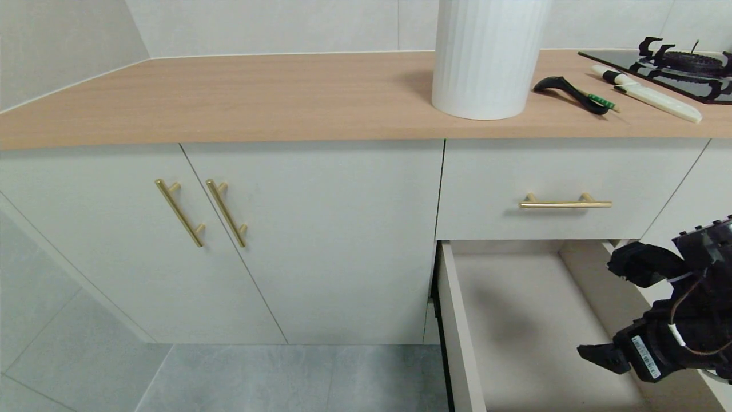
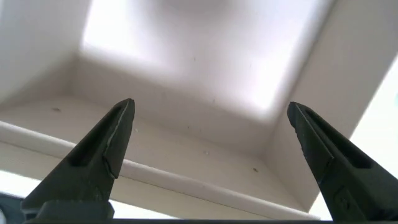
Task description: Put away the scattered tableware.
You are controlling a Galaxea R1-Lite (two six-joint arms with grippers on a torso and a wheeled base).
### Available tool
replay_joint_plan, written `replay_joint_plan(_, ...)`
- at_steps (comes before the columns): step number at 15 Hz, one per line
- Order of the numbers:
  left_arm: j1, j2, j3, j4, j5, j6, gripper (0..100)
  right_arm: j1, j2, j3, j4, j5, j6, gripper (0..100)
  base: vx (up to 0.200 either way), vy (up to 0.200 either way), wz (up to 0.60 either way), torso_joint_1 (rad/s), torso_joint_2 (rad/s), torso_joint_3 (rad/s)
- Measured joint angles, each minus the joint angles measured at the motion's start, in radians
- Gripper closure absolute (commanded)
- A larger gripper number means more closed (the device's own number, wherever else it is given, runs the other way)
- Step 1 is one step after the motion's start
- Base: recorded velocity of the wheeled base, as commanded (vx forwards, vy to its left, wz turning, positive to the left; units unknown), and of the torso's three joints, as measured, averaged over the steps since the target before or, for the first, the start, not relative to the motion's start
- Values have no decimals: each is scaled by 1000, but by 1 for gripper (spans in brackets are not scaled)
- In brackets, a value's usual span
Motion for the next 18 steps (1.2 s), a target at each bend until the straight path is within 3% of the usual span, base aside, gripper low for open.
replay_joint_plan(9,0,0,0,1,0,0,0,-36,-55,2,-48,-4,-4,0,0,0,0,5,-11,-4)
replay_joint_plan(12,0,0,-1,-1,0,0,0,-36,-58,2,-49,-6,-5,0,0,0,0,124,-181,-211)
replay_joint_plan(18,0,0,0,0,0,0,0,-35,-64,2,-48,-8,-5,0,0,0,0,125,-520,-256)
